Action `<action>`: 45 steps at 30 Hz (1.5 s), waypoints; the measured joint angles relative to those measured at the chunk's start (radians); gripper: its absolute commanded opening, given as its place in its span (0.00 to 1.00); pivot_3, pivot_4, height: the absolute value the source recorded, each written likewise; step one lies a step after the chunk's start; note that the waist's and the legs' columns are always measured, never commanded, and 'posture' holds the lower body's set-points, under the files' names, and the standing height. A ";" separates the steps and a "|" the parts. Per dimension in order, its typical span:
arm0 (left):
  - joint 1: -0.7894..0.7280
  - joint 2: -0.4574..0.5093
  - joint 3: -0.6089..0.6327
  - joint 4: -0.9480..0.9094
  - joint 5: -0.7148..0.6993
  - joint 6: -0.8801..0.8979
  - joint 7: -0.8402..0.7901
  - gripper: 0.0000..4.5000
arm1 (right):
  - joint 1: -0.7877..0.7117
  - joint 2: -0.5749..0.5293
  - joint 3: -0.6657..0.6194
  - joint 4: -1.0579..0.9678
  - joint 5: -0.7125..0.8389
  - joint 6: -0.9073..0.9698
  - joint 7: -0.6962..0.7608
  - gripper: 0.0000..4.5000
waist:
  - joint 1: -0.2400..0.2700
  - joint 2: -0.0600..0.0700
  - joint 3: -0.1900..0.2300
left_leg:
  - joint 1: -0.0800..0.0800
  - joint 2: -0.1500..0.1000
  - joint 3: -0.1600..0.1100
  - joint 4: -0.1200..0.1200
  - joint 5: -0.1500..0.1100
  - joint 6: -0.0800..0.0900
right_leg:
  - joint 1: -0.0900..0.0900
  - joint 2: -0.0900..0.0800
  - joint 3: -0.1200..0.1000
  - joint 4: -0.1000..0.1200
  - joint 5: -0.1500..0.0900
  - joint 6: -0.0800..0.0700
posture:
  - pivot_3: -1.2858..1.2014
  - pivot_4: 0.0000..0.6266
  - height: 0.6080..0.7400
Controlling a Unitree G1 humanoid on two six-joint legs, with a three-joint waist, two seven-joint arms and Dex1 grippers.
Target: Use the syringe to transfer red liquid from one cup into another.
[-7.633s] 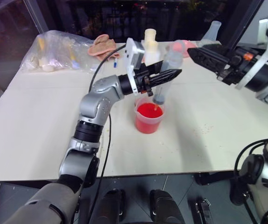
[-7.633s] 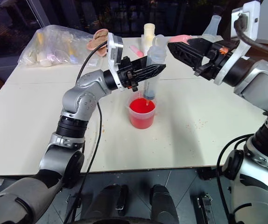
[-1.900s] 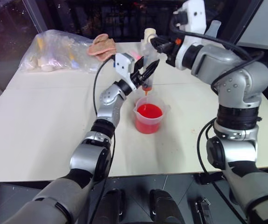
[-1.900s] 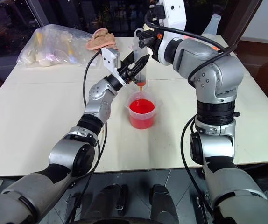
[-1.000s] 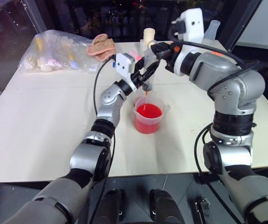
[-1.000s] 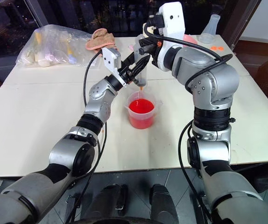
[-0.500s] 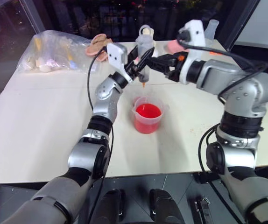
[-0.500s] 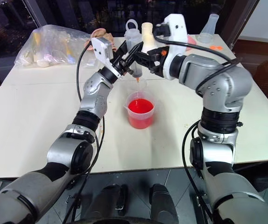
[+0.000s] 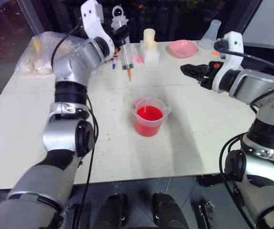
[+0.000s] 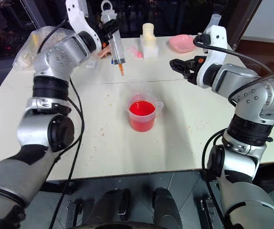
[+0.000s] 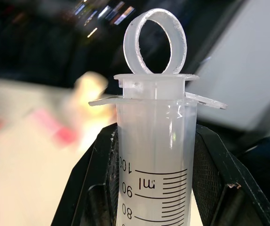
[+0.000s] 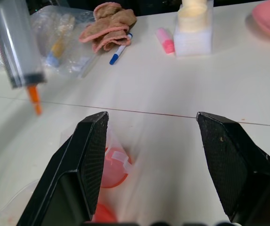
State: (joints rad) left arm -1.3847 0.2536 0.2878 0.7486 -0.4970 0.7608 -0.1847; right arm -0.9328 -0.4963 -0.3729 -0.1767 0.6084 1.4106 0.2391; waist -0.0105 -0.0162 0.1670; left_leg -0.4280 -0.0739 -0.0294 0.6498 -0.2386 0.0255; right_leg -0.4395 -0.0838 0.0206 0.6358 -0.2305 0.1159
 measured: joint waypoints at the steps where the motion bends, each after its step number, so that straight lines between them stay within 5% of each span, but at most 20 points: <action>1: -0.012 0.013 -0.007 0.016 0.010 0.074 0.021 0.34 | 0.024 -0.028 0.025 -0.021 -0.005 -0.011 0.010 0.68 | 0.002 0.000 0.000 | 0.000 0.000 0.000 0.000 0.000 0.000 | 0.000 0.000 0.000 0.000 0.000 0.000 | 0.52 0.24 1.00; 7: 0.002 0.082 -0.089 0.079 0.143 0.401 0.174 0.34 | 0.182 -0.159 0.097 -0.129 0.030 -0.045 0.150 0.68 | -0.004 0.000 0.000 | 0.000 0.000 0.000 -0.001 0.000 -0.001 | -0.001 0.000 0.001 0.000 0.000 0.000 | 0.52 0.24 1.00; 16: 0.155 0.040 -0.147 -0.129 0.178 0.756 0.168 0.34 | 0.200 -0.199 0.140 -0.165 0.043 -0.118 0.227 0.68 | 0.002 0.000 0.000 | 0.000 0.000 0.000 -0.001 0.001 -0.003 | -0.001 -0.004 0.002 0.000 0.000 0.000 | 0.52 0.24 1.00; 23: 0.211 -0.008 -0.091 -0.185 0.249 0.845 0.218 0.34 | 0.200 -0.199 0.150 -0.151 0.034 -0.132 0.210 0.68 | 0.000 0.000 0.000 | 0.000 0.000 0.000 -0.001 0.001 -0.004 | -0.001 -0.004 0.002 -0.001 0.000 0.000 | 0.52 0.24 1.00; 24: 0.221 -0.014 -0.084 -0.191 0.256 0.845 0.222 0.55 | 0.200 -0.199 0.150 -0.151 0.034 -0.132 0.209 0.70 | 0.000 0.000 0.000 | 0.000 0.000 0.000 -0.001 0.001 -0.004 | -0.001 -0.004 0.002 -0.001 0.000 0.000 | 0.52 0.24 1.00; 31: 0.243 -0.024 -0.054 -0.263 0.283 0.843 0.220 0.99 | 0.215 -0.220 0.151 -0.153 0.035 -0.132 0.221 0.70 | 0.002 0.000 0.000 | 0.000 0.000 0.000 -0.001 0.001 -0.004 | -0.001 -0.004 0.002 -0.001 0.000 0.000 | 0.52 0.24 1.00; 39: 0.323 -0.009 0.039 -0.569 0.161 0.722 0.045 0.99 | 0.222 -0.274 0.169 -0.151 0.034 -0.142 0.265 0.70 | 0.000 0.000 0.000 | 0.000 0.000 0.000 -0.002 0.001 -0.005 | -0.001 -0.005 0.002 -0.002 0.000 0.000 | 0.52 0.24 1.00; 45: 0.416 0.175 -0.012 -0.776 0.050 0.698 -0.140 0.99 | 0.224 -0.345 0.197 -0.151 0.051 -0.181 0.379 0.70 | -0.002 0.000 0.000 | 0.000 0.001 0.000 -0.002 0.002 -0.005 | -0.001 -0.004 0.003 -0.002 0.000 -0.001 | 0.52 0.24 1.00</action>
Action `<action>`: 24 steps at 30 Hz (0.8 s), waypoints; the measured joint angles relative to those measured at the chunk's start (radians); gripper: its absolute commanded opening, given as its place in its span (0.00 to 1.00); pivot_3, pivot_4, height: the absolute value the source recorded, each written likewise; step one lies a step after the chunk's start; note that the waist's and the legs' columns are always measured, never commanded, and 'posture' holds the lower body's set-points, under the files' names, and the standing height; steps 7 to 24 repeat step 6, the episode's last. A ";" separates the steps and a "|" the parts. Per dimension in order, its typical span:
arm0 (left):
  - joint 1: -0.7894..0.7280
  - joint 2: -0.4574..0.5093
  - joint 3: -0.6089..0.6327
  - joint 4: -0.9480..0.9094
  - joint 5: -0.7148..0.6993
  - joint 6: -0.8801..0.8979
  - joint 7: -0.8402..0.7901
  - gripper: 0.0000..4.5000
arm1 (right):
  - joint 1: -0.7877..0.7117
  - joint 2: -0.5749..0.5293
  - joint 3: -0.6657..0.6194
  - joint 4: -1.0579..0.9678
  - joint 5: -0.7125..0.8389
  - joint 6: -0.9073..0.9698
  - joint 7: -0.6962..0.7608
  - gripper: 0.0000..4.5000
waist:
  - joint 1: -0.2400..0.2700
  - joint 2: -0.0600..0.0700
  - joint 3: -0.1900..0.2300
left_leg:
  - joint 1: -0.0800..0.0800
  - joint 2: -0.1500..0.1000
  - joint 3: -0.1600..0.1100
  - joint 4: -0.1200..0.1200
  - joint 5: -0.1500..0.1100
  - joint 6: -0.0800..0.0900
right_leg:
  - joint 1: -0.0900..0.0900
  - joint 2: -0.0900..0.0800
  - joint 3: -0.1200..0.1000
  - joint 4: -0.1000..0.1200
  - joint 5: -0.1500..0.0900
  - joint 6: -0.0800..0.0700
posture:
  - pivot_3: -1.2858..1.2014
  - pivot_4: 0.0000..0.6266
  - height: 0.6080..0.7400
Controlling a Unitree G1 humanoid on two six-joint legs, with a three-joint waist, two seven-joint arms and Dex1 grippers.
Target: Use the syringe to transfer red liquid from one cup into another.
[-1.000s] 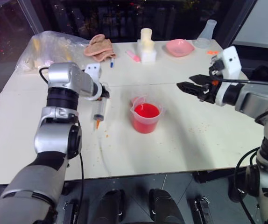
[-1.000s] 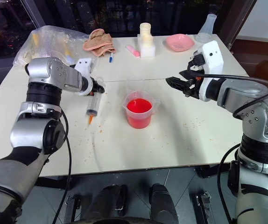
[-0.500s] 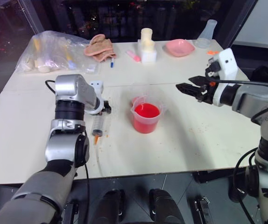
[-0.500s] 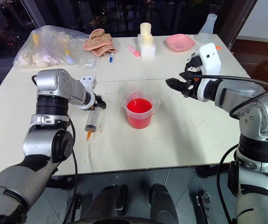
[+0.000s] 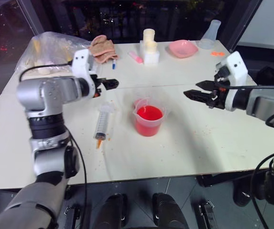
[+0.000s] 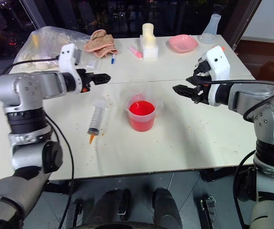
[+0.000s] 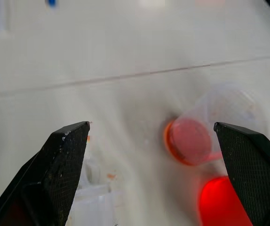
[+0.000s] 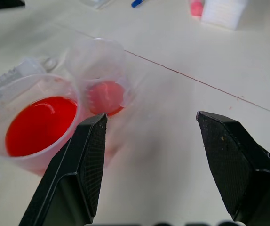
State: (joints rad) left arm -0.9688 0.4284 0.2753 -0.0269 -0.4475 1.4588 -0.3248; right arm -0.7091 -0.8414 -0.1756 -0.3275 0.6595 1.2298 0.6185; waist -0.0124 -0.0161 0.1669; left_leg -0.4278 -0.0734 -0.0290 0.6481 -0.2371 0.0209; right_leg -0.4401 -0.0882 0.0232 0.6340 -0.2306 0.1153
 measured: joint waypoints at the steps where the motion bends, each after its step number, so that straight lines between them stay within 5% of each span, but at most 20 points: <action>1: 0.022 0.035 -0.014 -0.029 -0.018 0.008 -0.028 0.99 | 0.000 -0.014 0.006 -0.001 0.015 -0.012 0.036 0.70 | 0.000 0.000 0.000 | 0.000 0.000 0.000 0.000 0.000 0.000 | 0.000 0.000 0.000 0.000 0.000 0.000 | 0.52 0.24 1.00; 6: 0.104 0.179 -0.028 -0.167 -0.149 0.096 -0.175 0.99 | -0.015 -0.077 0.014 -0.007 0.081 -0.090 0.212 0.70 | 0.004 0.000 0.000 | 0.000 0.000 -0.001 0.001 0.000 0.001 | 0.002 0.000 -0.001 -0.002 0.000 0.000 | 0.52 0.24 1.00; 24: 0.104 0.179 -0.028 -0.167 -0.149 0.096 -0.175 0.99 | -0.015 -0.077 0.014 -0.007 0.081 -0.090 0.212 0.70 | 0.004 0.000 0.000 | 0.000 0.000 -0.001 0.001 0.000 0.001 | 0.002 0.000 -0.001 -0.002 0.000 0.000 | 0.52 0.24 1.00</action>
